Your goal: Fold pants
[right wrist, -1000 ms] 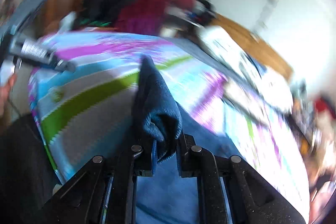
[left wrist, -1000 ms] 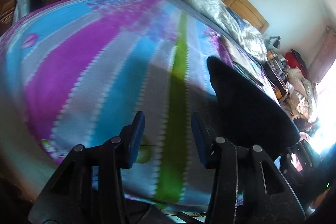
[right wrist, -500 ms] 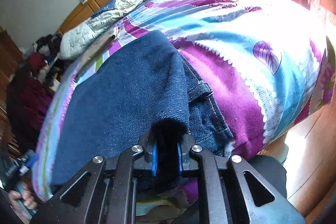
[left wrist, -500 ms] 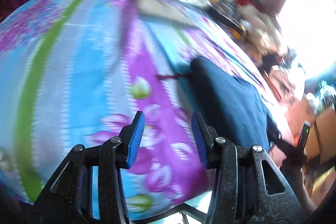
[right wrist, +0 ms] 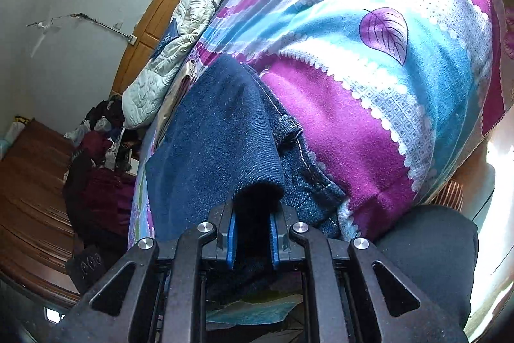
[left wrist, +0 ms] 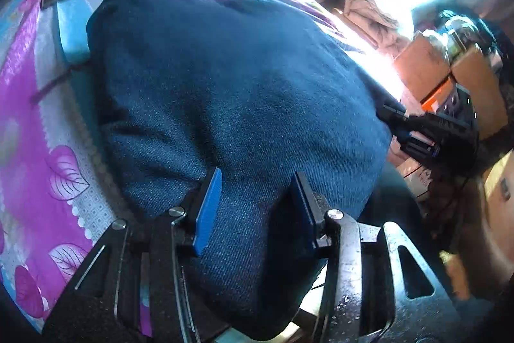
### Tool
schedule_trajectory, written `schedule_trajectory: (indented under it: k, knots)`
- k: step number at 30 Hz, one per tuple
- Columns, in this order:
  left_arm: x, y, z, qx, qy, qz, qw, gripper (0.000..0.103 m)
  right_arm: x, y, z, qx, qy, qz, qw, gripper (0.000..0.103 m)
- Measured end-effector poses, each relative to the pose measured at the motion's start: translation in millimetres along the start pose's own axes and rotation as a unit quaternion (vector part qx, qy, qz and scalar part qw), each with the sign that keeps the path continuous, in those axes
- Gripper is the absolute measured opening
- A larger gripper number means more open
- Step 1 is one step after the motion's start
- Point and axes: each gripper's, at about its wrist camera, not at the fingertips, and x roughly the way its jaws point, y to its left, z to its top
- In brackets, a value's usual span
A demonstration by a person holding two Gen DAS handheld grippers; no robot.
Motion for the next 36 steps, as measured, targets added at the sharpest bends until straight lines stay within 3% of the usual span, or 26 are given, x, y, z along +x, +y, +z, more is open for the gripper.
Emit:
schedule_trajectory:
  k: [7,12,13,14,18,22,24,27,29,31,32,33,34,36]
  knots:
    - [-18,-12,-8,0.073,0.024,0.044,0.9960,0.044,1,-4,3,0.009,0.007,0.009,1.000,0.014]
    - [-21,1,1,0.029,0.010,0.020,0.9993,0.044,-6,-12,13,0.030,0.012,0.029,0.999,0.020]
    - [-23,1,7,0.024,0.011,0.027,0.9993,0.044,-12,-12,15,0.020,0.002,0.017,1.000,0.031]
    - [-30,3,13,0.023,0.002,0.049,0.9985,0.044,-23,-13,19,0.004,-0.023,-0.021,1.000,0.043]
    - [-58,21,38,-0.006,-0.047,0.067,0.9966,0.044,-61,-33,40,0.019,-0.089,-0.078,0.993,0.046]
    - [-63,51,76,-0.071,-0.086,0.043,0.9929,0.051,-52,24,73,-0.092,-0.099,-0.063,0.989,0.042]
    - [-48,58,98,-0.087,-0.098,0.036,0.9908,0.051,-22,67,88,-0.149,-0.080,-0.032,0.985,0.038]
    - [-15,66,125,-0.111,-0.109,0.036,0.9871,0.051,44,103,114,-0.168,-0.034,-0.014,0.985,0.033]
    - [4,73,136,-0.134,-0.114,0.031,0.9839,0.051,85,111,127,-0.182,-0.003,-0.025,0.983,0.029]
    - [30,85,141,-0.142,-0.100,0.057,0.9832,0.051,127,101,132,-0.201,0.033,-0.061,0.977,0.027]
    - [48,97,141,-0.157,-0.081,0.069,0.9819,0.051,147,90,132,-0.204,0.049,-0.084,0.974,0.011]
    - [66,112,137,-0.171,-0.051,0.073,0.9812,0.047,159,78,130,-0.203,0.054,-0.101,0.973,0.002]
    - [76,122,132,-0.176,-0.037,0.076,0.9808,0.035,162,67,133,-0.181,0.052,-0.094,0.978,0.000]
    - [75,136,128,-0.194,-0.051,0.073,0.9769,0.019,154,55,144,-0.146,0.034,-0.085,0.985,0.000]
